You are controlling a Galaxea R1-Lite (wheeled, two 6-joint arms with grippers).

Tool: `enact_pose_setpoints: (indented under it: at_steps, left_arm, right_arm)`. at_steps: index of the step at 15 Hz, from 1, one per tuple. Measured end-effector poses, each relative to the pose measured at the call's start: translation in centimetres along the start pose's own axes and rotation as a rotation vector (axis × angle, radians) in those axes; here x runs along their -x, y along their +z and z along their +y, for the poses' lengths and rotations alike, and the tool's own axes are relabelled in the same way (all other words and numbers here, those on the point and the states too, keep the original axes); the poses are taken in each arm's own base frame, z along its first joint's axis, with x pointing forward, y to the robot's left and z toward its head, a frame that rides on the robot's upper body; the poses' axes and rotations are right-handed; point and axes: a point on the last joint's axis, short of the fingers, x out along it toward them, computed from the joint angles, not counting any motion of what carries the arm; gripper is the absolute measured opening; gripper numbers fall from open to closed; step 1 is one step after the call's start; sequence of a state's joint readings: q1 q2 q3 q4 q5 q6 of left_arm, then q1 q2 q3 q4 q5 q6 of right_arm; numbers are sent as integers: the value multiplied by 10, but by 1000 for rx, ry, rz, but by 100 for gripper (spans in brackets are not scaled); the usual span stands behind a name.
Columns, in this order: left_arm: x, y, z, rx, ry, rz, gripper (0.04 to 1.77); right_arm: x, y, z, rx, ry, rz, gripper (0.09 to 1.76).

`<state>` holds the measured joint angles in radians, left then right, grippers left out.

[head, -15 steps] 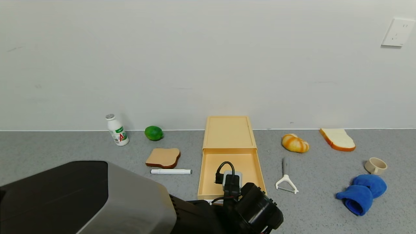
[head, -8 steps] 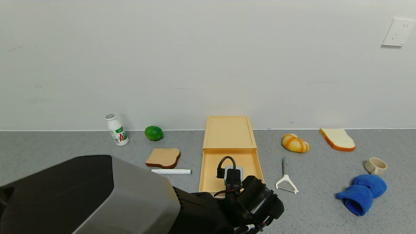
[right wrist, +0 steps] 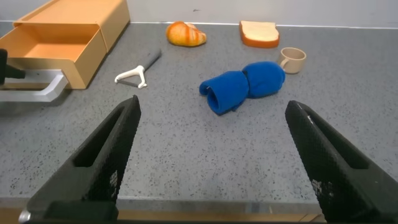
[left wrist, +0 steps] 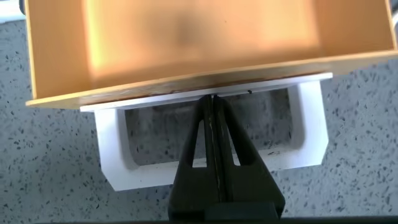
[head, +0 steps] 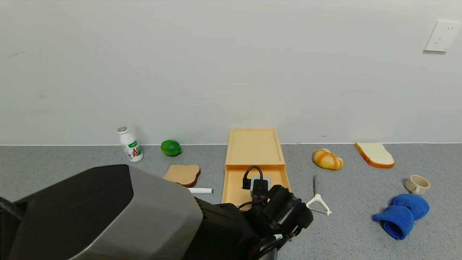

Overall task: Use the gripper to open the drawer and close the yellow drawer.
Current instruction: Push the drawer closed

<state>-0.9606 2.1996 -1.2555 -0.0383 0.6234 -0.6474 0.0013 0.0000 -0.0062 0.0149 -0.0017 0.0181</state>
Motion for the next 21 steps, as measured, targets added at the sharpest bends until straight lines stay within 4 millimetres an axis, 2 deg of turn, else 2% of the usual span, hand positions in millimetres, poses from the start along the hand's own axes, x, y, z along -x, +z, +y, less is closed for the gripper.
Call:
enact_pose_setpoints:
  at_steps: [8, 13, 21]
  left_arm:
    - [-16, 17, 3, 0, 19, -23, 11]
    - [-33, 28, 5, 2, 34, -39, 11]
    - [-73, 62, 13, 28, 63, -92, 11]
  right_arm:
    - [0, 0, 0, 0, 0, 0, 171]
    - [0, 0, 0, 0, 0, 0, 171]
    - [0, 0, 0, 0, 0, 0, 171]
